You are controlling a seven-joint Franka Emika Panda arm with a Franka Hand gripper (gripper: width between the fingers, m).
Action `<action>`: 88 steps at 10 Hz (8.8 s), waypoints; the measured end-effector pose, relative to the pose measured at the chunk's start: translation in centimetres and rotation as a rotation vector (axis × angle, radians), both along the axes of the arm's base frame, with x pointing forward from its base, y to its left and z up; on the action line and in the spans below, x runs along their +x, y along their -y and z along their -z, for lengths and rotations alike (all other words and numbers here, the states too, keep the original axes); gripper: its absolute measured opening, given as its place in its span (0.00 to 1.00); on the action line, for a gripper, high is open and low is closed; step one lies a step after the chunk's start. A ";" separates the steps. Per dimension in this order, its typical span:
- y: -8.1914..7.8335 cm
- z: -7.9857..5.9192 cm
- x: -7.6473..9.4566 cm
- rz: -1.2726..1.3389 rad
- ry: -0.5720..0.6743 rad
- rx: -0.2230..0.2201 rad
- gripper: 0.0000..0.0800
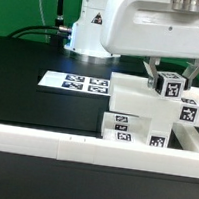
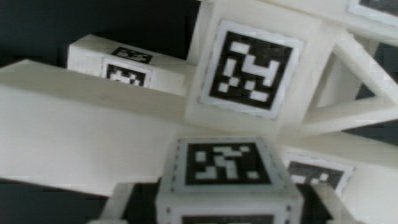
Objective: Assemble chair
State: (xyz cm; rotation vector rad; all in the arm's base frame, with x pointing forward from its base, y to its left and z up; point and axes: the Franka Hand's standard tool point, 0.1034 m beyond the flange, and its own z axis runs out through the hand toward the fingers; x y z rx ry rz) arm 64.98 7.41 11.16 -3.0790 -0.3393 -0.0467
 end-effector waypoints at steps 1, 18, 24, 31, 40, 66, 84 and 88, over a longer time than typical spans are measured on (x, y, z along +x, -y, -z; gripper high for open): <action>0.0 0.0 0.0 0.001 0.000 0.000 0.35; -0.6 0.4 -0.1 1.155 -0.077 0.087 0.50; -0.9 0.0 -0.3 0.675 -0.056 0.048 0.81; -0.2 0.0 -0.1 0.001 -0.017 0.004 0.81; -0.5 0.0 -0.2 -0.209 -0.009 -0.040 0.35; -2.6 -3.1 -3.0 0.408 0.038 0.053 0.81; -2.3 4.4 -18.2 0.180 0.183 0.027 0.81; -2.6 5.6 -18.9 0.149 0.012 0.025 0.81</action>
Offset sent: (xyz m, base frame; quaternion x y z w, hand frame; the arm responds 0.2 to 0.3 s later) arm -0.0062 0.0014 -0.0062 0.0170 0.0112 0.2161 0.9762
